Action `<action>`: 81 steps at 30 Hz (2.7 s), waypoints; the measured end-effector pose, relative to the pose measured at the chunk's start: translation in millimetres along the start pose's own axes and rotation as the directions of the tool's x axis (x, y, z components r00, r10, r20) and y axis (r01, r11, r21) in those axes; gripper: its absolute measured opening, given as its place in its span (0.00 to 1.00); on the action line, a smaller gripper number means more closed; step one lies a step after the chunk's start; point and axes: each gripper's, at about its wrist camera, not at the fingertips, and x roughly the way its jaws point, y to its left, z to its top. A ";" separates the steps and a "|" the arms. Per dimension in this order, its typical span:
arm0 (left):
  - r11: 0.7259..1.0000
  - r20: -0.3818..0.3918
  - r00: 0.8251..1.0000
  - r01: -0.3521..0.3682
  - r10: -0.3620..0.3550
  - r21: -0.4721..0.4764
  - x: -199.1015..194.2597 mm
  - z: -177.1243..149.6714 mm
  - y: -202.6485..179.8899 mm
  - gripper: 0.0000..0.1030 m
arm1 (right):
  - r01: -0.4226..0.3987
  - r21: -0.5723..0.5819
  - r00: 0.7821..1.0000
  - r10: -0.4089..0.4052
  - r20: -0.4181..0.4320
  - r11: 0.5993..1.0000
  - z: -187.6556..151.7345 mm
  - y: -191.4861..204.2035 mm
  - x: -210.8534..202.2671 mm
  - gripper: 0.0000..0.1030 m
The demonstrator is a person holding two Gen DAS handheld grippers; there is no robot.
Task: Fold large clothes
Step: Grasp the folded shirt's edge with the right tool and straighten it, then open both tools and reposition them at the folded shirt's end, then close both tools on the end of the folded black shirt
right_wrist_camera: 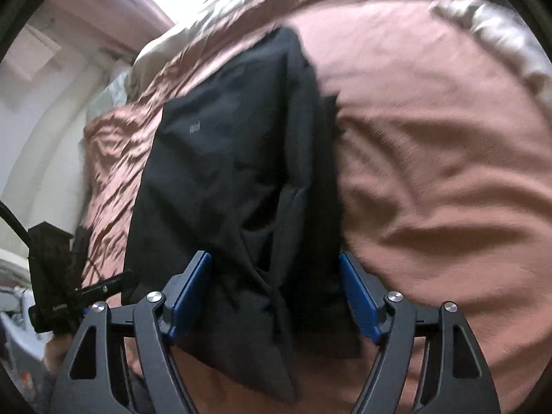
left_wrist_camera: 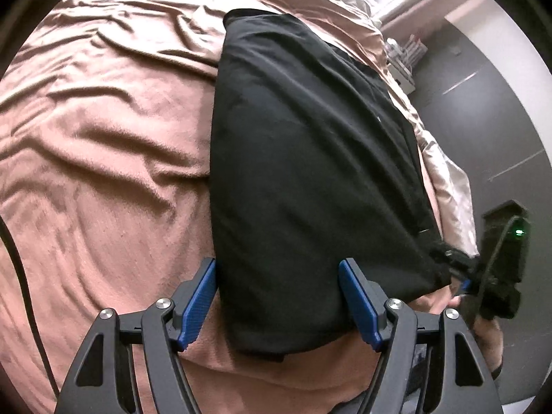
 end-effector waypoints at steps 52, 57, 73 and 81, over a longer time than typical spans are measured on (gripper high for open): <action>0.981 0.041 0.992 0.121 -0.116 -0.154 -84.2 -9.8 95.8 0.62 | -0.109 0.077 0.991 0.114 -0.069 0.991 57.7 -5.8 51.6 0.63; 0.974 0.024 0.991 0.132 -0.129 -0.184 -59.1 19.2 103.8 0.62 | -0.141 0.071 0.984 0.148 -0.103 0.987 64.5 -10.3 85.5 0.71; 0.971 -0.036 0.983 0.173 -0.182 -0.166 -6.7 64.4 96.7 0.62 | -0.361 0.114 0.910 0.376 -0.174 0.926 116.6 -24.4 170.8 0.71; 0.977 -0.017 0.988 0.150 -0.154 -0.150 -5.8 59.9 93.8 0.54 | -0.394 0.110 0.893 0.408 -0.191 0.913 118.7 -24.1 188.8 0.29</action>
